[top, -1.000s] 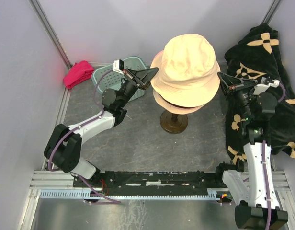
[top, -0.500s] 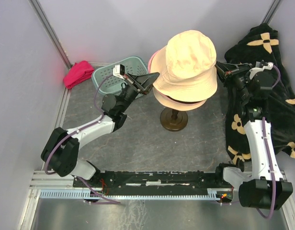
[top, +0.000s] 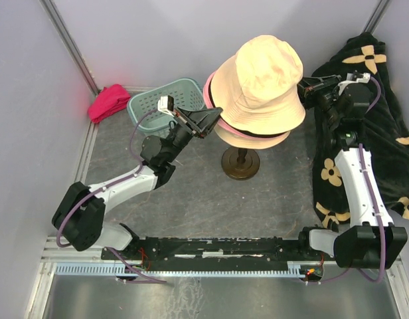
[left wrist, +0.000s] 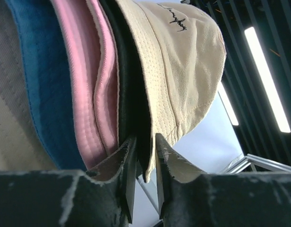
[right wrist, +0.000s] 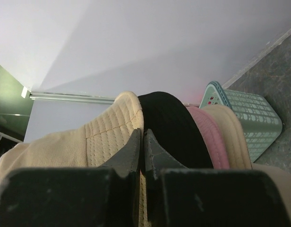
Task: Stack the hats
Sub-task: Stack the hat on the hat.
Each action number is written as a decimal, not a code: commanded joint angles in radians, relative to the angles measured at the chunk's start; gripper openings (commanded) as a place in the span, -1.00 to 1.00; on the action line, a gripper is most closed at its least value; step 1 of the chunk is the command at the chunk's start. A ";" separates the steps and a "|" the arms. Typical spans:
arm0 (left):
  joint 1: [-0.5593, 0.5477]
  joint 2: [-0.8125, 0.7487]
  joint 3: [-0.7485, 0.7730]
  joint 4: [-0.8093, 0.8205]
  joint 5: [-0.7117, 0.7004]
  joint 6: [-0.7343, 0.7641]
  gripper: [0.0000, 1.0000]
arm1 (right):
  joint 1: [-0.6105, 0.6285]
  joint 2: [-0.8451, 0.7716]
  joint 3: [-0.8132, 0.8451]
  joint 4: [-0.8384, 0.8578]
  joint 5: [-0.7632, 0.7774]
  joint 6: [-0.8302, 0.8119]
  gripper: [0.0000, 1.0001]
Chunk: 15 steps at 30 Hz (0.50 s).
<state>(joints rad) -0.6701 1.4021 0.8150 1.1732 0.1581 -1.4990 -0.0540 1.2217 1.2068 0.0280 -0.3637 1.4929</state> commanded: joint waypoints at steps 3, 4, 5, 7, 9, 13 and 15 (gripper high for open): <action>-0.002 -0.066 0.013 -0.036 -0.041 0.098 -0.30 | -0.001 -0.038 0.032 -0.025 0.059 -0.051 -0.60; 0.000 -0.068 0.012 -0.039 -0.047 0.101 -0.26 | 0.000 -0.046 0.023 -0.016 0.063 -0.046 -0.55; -0.001 -0.072 0.012 -0.041 -0.052 0.102 -0.24 | -0.001 -0.054 0.012 -0.004 0.068 -0.031 -0.49; 0.003 -0.080 0.012 -0.049 -0.062 0.105 -0.21 | -0.002 -0.067 -0.003 0.010 0.071 -0.021 -0.38; 0.009 -0.088 0.017 -0.059 -0.066 0.109 -0.17 | -0.006 -0.081 -0.009 0.010 0.077 -0.019 -0.31; 0.021 -0.097 0.034 -0.093 -0.064 0.118 -0.10 | -0.024 -0.114 -0.032 0.030 0.090 0.004 -0.23; 0.028 -0.100 0.044 -0.114 -0.059 0.123 -0.07 | -0.037 -0.127 -0.037 0.028 0.088 0.011 -0.19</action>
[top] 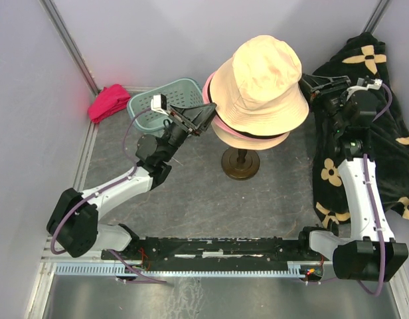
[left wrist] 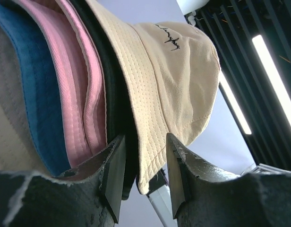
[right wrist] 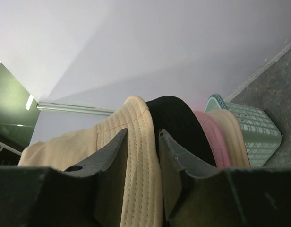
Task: Stack the hats
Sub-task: Stack the hat on the hat.
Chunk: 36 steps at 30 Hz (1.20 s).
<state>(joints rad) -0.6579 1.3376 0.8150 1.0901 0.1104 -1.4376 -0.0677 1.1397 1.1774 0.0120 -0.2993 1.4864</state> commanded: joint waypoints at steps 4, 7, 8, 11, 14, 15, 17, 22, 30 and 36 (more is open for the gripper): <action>0.033 -0.038 0.048 -0.055 -0.010 0.059 -0.02 | -0.032 -0.067 -0.028 0.043 0.023 0.026 -0.12; 0.049 -0.036 0.064 -0.064 -0.003 0.059 0.01 | -0.033 -0.083 -0.057 0.056 0.020 0.035 -0.05; 0.054 -0.032 0.072 -0.070 0.004 0.061 0.02 | -0.033 -0.092 -0.068 0.061 0.017 0.039 -0.03; 0.064 -0.011 0.101 -0.075 0.022 0.058 0.03 | -0.033 -0.111 -0.094 0.074 0.007 0.053 0.00; 0.067 0.009 0.116 -0.071 0.036 0.051 0.04 | -0.033 -0.138 -0.117 0.075 -0.002 0.060 0.04; 0.068 0.014 0.117 -0.071 0.040 0.049 0.04 | -0.035 -0.148 -0.121 0.073 -0.005 0.062 0.05; 0.072 0.018 0.117 -0.070 0.042 0.045 0.05 | -0.037 -0.166 -0.132 0.068 -0.010 0.068 0.06; 0.085 0.023 0.122 -0.074 0.055 0.043 0.06 | -0.045 -0.202 -0.160 0.073 -0.026 0.092 0.08; 0.098 0.054 0.153 -0.071 0.078 0.039 0.08 | -0.046 -0.247 -0.211 0.097 -0.059 0.138 0.11; 0.097 0.073 0.167 -0.065 0.090 0.039 0.08 | -0.045 -0.270 -0.255 0.123 -0.062 0.170 0.13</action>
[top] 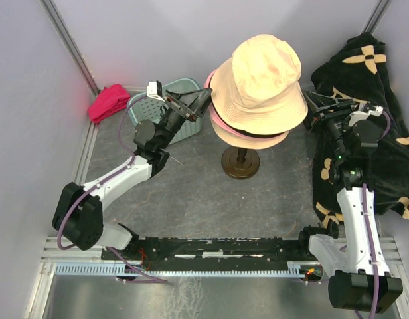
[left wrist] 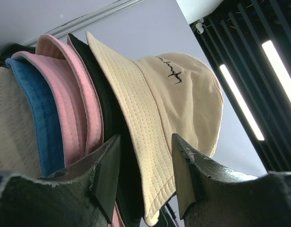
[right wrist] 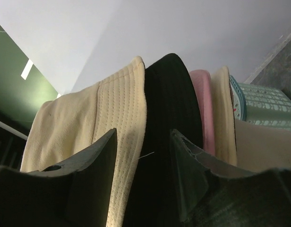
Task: Stack the hats
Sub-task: Stack the hat on the hat.
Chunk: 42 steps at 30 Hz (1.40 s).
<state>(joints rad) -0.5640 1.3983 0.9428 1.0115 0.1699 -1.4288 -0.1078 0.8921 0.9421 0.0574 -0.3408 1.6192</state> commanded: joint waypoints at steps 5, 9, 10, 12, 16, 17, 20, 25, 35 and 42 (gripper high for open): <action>0.004 0.034 0.041 0.029 0.036 0.024 0.00 | -0.004 -0.039 -0.031 0.099 -0.038 0.067 0.14; 0.003 0.050 0.042 0.047 0.048 0.016 -0.20 | 0.000 -0.048 -0.047 0.139 -0.050 0.111 0.16; 0.004 0.052 0.043 0.047 0.051 0.017 -0.26 | 0.002 -0.051 -0.051 0.145 -0.050 0.122 0.16; 0.004 0.053 0.043 0.047 0.052 0.019 -0.37 | 0.003 -0.058 -0.054 0.159 -0.049 0.140 0.16; 0.003 0.060 0.050 0.041 0.058 0.025 -0.44 | 0.010 -0.064 -0.060 0.177 -0.047 0.165 0.17; 0.004 0.063 0.050 0.041 0.059 0.026 -0.46 | 0.012 -0.063 -0.064 0.186 -0.047 0.177 0.18; 0.003 0.071 0.053 0.041 0.059 0.026 -0.51 | 0.022 -0.059 -0.087 0.226 -0.046 0.212 0.16; 0.004 0.075 0.057 0.030 0.055 0.033 -0.61 | 0.027 -0.051 -0.107 0.253 -0.036 0.234 -0.24; 0.052 0.030 0.021 -0.010 0.023 0.041 -0.94 | 0.026 -0.034 -0.118 0.260 0.000 0.192 -0.96; 0.094 0.001 -0.041 -0.013 -0.016 0.019 -0.94 | 0.007 -0.038 -0.135 0.229 0.022 0.145 -0.97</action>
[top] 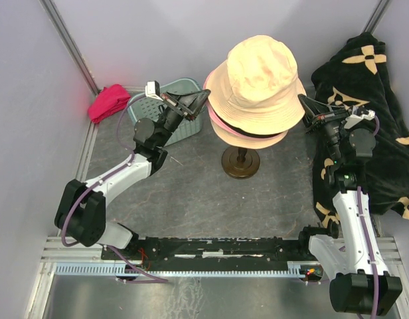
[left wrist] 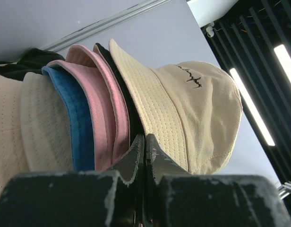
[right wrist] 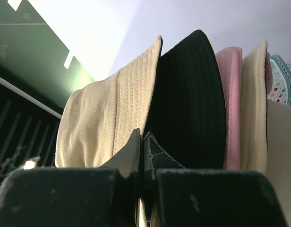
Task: Stack the hats
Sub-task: Stack the hat on the hat.
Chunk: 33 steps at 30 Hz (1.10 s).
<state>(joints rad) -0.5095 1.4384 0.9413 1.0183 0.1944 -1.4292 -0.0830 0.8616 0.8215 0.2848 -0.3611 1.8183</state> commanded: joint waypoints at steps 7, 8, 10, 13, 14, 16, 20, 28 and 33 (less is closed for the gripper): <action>0.068 -0.049 -0.086 -0.019 -0.067 0.007 -0.94 | -0.043 0.008 -0.054 -0.027 0.049 -0.103 -0.97; 0.069 -0.047 -0.086 -0.020 -0.067 0.008 -0.95 | -0.043 0.014 -0.060 -0.026 0.047 -0.107 -0.96; 0.070 -0.040 -0.085 -0.020 -0.067 0.009 -0.94 | -0.045 0.025 -0.075 -0.022 0.044 -0.112 -0.97; 0.071 -0.029 -0.081 -0.024 -0.067 0.012 -0.94 | -0.046 0.044 -0.093 -0.020 0.044 -0.120 -0.96; 0.072 -0.025 -0.081 -0.025 -0.067 0.013 -0.94 | -0.047 0.052 -0.096 -0.019 0.042 -0.123 -0.96; 0.071 -0.018 -0.079 -0.032 -0.069 0.017 -0.94 | -0.047 0.065 -0.101 -0.020 0.040 -0.134 -0.96; 0.071 -0.013 -0.079 -0.061 -0.073 0.040 -0.94 | -0.046 0.086 -0.112 -0.025 0.037 -0.149 -0.96; 0.071 -0.011 -0.093 -0.120 -0.097 0.067 -0.94 | -0.045 0.111 -0.107 -0.077 0.022 -0.206 -0.96; 0.071 -0.012 -0.103 -0.157 -0.107 0.074 -0.95 | -0.046 0.114 -0.127 -0.089 0.015 -0.220 -0.96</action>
<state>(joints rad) -0.4923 1.4025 0.8848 1.0103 0.1928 -1.4292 -0.0944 0.9298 0.7586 0.4007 -0.4084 1.6928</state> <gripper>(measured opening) 0.045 0.035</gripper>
